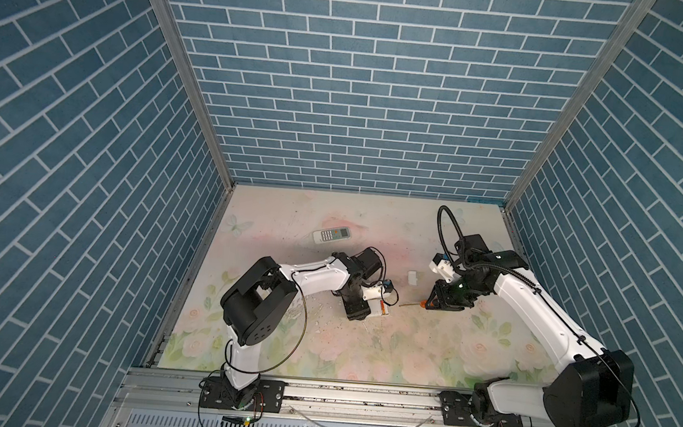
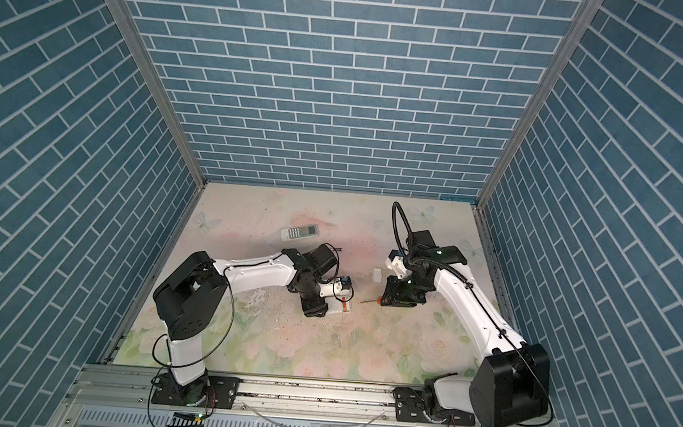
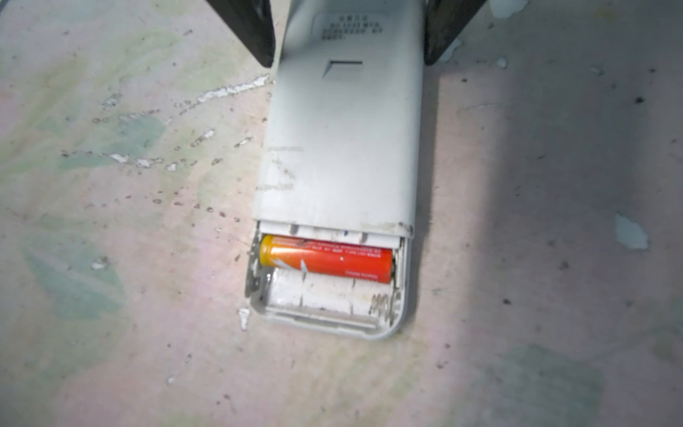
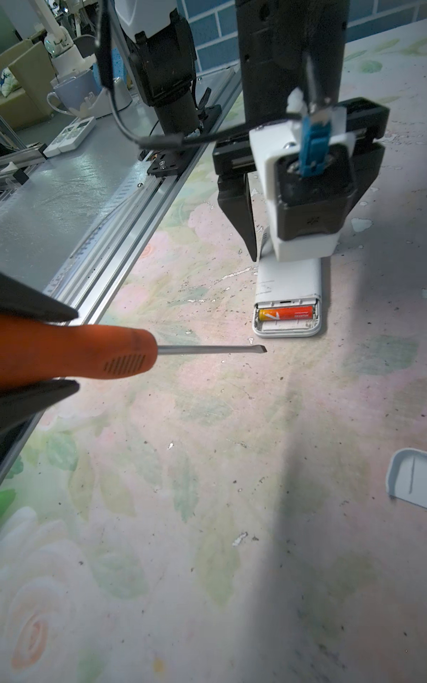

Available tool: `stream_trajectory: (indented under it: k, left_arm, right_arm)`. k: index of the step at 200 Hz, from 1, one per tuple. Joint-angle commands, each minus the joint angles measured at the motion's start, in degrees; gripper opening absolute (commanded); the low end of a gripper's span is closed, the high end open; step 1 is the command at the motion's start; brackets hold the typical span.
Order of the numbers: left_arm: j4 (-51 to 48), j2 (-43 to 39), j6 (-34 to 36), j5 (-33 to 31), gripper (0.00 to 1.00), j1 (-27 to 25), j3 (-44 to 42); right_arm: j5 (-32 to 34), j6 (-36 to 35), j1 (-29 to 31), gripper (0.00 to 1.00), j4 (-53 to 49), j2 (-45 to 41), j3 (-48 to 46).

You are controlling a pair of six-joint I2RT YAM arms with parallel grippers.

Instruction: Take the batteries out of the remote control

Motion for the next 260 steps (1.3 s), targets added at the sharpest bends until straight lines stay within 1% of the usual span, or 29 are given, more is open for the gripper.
stream_trajectory:
  k: [1, 40, 80, 99, 114, 148, 176, 214, 244, 260]
  left_arm:
    - [-0.75, -2.03, -2.74, 2.15, 0.67, 0.96, 0.87]
    - [-1.74, -0.76, -1.67, 3.16, 0.67, 0.98, 1.34]
    - [-2.03, 0.9, -1.05, 2.86, 0.67, 0.98, 2.7]
    - [-2.29, 1.89, -1.07, 1.9, 0.66, 0.98, 3.68]
    - [-2.15, 2.37, -1.27, 1.47, 0.66, 0.99, 4.0]
    - [-0.6, 2.88, -1.73, 0.26, 0.66, 1.5, 3.7]
    - [0.51, 3.89, -2.76, -0.23, 0.66, 2.45, 5.12]
    - [-1.01, 3.19, -4.49, 0.17, 0.67, 3.24, 6.0]
    - [-0.65, 0.54, -6.69, 1.79, 0.68, 3.14, 2.76]
    - [0.02, -0.24, -8.29, 2.71, 0.68, 3.18, 1.22]
  right_arm:
    - [0.19, -1.37, 0.28, 0.0, -1.66, -0.29, 1.93]
    - [-0.78, -1.22, 0.37, 0.0, -0.77, -0.47, 1.91]
    - [-2.43, -3.73, 1.35, 0.0, 0.41, 0.48, 2.09]
    - [-2.41, -2.07, 1.42, 0.0, 0.45, 2.08, 2.87]
    - [-4.33, -0.22, 1.6, 0.0, 0.25, 3.86, 3.64]
    - [-4.02, -2.18, 2.39, 0.0, 0.78, 2.62, 2.75]
    - [-4.72, -1.35, 2.47, 0.0, 2.6, 3.01, 1.4]
    - [-2.89, 0.88, 2.89, 0.0, 1.52, 2.05, 3.04]
    - [0.55, 3.32, 4.24, 0.0, -1.27, 1.23, 5.02]
    - [1.74, 6.23, 5.29, 0.0, -1.33, 0.64, 5.46]
